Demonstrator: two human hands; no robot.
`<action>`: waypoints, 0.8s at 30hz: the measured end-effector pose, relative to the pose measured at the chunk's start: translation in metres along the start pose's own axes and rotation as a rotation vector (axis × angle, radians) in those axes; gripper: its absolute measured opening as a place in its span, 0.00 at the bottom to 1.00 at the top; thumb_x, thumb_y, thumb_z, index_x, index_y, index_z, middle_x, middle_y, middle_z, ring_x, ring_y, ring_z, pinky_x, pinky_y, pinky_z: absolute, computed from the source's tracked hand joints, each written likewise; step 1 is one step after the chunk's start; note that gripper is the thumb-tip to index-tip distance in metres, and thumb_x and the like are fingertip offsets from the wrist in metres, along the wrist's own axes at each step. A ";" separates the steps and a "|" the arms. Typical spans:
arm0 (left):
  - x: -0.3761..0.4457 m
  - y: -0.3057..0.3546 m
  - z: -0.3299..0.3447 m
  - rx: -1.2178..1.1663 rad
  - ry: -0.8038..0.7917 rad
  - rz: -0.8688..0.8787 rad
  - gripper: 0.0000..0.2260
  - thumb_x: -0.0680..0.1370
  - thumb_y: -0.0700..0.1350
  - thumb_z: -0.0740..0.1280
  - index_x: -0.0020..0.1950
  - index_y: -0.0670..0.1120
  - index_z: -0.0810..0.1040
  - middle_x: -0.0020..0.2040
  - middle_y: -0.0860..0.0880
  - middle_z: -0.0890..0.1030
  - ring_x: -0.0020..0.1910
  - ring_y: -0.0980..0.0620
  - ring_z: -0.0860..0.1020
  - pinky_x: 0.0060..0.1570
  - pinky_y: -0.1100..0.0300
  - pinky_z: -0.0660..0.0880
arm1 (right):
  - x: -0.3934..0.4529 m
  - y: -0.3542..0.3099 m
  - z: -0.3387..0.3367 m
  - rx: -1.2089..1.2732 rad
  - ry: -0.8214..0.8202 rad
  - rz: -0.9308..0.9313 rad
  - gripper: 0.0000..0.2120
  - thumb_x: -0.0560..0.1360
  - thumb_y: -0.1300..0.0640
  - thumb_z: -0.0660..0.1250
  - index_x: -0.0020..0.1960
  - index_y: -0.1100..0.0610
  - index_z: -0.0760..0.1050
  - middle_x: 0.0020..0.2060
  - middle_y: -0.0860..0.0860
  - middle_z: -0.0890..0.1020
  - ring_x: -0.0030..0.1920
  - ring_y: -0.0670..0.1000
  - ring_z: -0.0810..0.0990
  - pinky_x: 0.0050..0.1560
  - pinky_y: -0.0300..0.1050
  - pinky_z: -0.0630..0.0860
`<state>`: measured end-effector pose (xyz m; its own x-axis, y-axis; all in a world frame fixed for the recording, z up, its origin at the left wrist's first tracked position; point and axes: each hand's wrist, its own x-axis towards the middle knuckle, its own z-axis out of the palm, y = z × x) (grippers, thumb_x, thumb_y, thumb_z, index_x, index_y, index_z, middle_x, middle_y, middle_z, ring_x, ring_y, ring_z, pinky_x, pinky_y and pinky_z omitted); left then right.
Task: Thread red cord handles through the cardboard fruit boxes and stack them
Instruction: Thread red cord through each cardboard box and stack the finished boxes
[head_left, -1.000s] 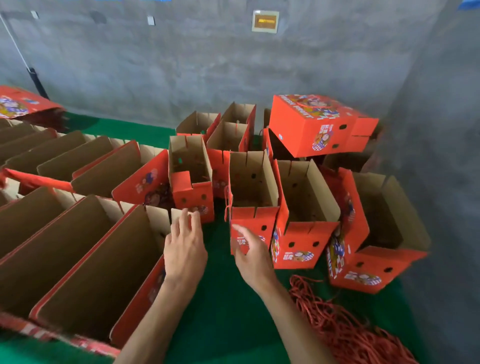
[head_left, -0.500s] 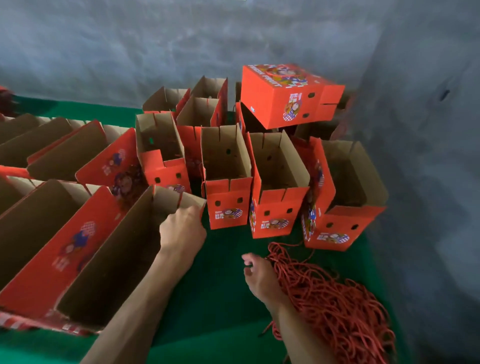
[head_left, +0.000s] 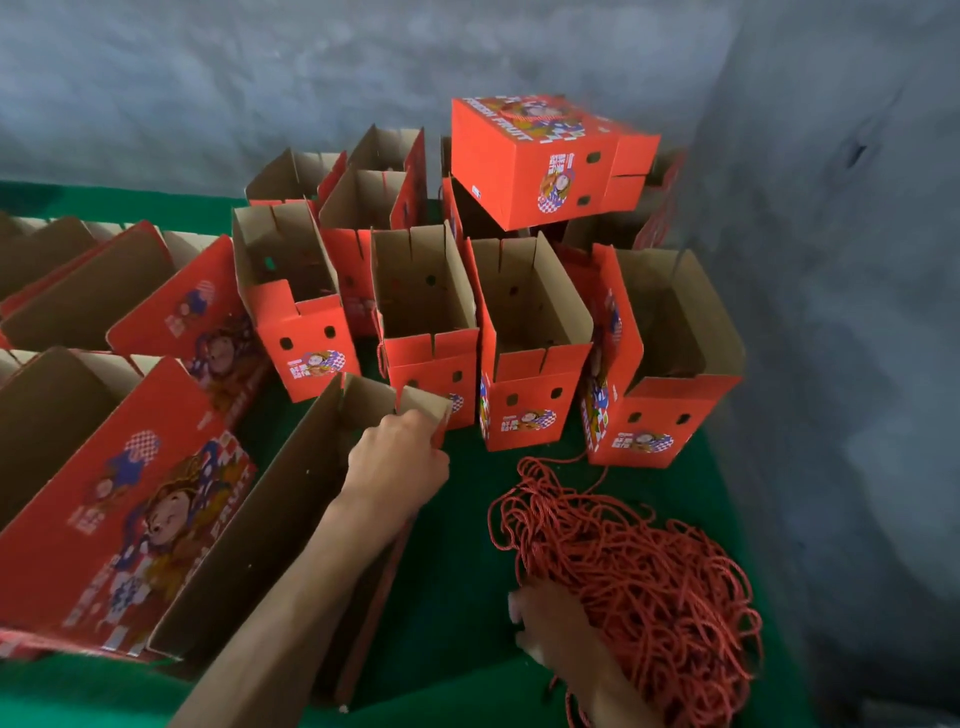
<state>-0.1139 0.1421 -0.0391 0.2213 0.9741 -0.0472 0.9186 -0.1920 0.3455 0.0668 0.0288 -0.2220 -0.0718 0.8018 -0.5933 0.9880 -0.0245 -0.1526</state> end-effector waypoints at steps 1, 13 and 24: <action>-0.001 0.001 0.000 -0.015 -0.014 0.009 0.09 0.76 0.46 0.65 0.53 0.46 0.80 0.46 0.46 0.81 0.46 0.43 0.81 0.43 0.52 0.80 | -0.001 0.000 0.000 -0.009 -0.006 0.004 0.09 0.80 0.62 0.68 0.59 0.61 0.83 0.59 0.56 0.84 0.60 0.56 0.82 0.63 0.52 0.79; 0.012 -0.013 -0.004 -0.391 -0.337 -0.100 0.13 0.79 0.50 0.64 0.45 0.44 0.83 0.39 0.47 0.86 0.38 0.48 0.85 0.47 0.49 0.83 | -0.021 -0.025 -0.041 0.955 0.369 -0.162 0.03 0.81 0.48 0.69 0.49 0.43 0.81 0.44 0.43 0.86 0.45 0.40 0.84 0.49 0.40 0.79; 0.024 -0.032 0.013 -0.691 -0.655 -0.402 0.26 0.79 0.69 0.58 0.58 0.49 0.81 0.45 0.48 0.88 0.44 0.48 0.87 0.59 0.47 0.79 | -0.013 -0.059 -0.057 1.300 0.563 -0.127 0.06 0.81 0.62 0.70 0.54 0.64 0.83 0.44 0.59 0.86 0.40 0.49 0.85 0.49 0.40 0.82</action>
<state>-0.1333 0.1700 -0.0638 0.2642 0.6549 -0.7081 0.6216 0.4457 0.6442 0.0168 0.0534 -0.1602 0.2186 0.9592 -0.1791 0.1300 -0.2105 -0.9689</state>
